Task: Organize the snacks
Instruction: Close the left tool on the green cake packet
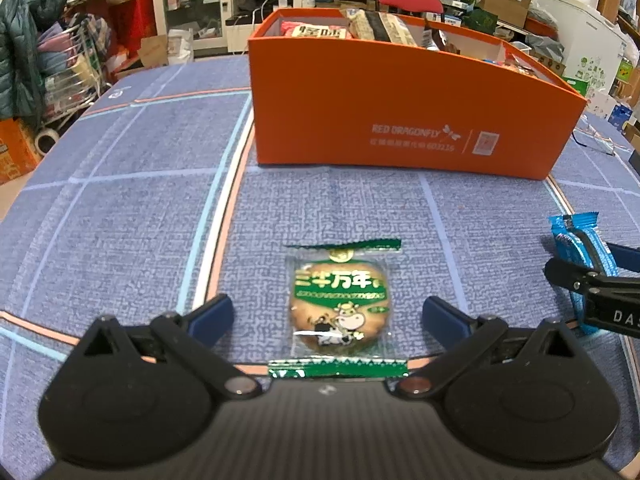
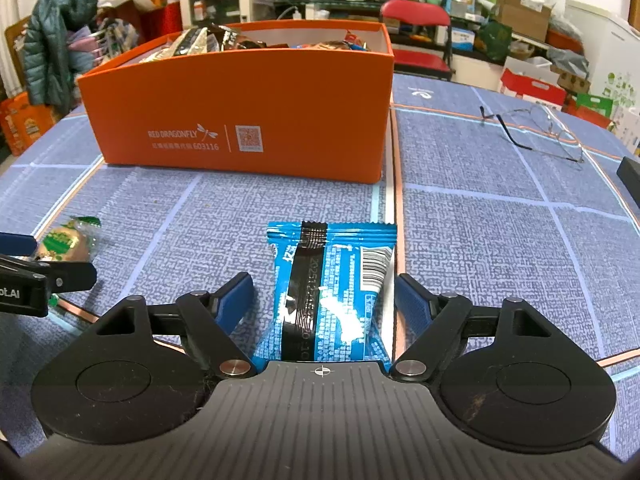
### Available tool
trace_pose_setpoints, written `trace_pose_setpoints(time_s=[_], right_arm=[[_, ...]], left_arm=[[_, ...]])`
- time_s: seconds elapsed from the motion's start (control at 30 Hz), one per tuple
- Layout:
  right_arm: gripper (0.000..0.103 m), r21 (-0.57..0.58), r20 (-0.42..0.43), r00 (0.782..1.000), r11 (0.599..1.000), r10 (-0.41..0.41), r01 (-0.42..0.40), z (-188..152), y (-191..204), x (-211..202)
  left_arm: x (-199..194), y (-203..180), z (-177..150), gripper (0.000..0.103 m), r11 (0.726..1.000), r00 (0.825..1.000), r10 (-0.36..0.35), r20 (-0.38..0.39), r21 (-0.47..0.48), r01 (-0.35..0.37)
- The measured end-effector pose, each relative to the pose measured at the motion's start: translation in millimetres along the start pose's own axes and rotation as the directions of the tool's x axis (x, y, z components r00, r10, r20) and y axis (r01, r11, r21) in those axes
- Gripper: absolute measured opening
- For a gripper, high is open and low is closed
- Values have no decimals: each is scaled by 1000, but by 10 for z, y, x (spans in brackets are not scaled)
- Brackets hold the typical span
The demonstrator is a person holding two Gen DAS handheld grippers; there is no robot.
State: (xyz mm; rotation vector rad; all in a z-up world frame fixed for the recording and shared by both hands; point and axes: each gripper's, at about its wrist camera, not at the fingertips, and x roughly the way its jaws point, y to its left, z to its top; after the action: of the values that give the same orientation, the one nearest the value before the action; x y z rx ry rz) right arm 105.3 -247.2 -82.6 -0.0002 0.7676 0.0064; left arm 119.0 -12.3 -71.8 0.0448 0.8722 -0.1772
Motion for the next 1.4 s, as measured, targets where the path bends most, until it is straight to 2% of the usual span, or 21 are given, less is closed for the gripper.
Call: trace_pose_setpoints(time_s=[0.23, 1.4], right_arm=[[71, -3, -3, 1000, 1000, 3, -3, 2, 15, 1], [73, -2, -5, 1000, 1000, 4, -4, 3, 23, 4]], left_arm=[[20, -69, -27, 102, 999, 999, 37, 8, 27, -37], [37, -166, -22, 102, 999, 1000, 24, 10, 36, -25]])
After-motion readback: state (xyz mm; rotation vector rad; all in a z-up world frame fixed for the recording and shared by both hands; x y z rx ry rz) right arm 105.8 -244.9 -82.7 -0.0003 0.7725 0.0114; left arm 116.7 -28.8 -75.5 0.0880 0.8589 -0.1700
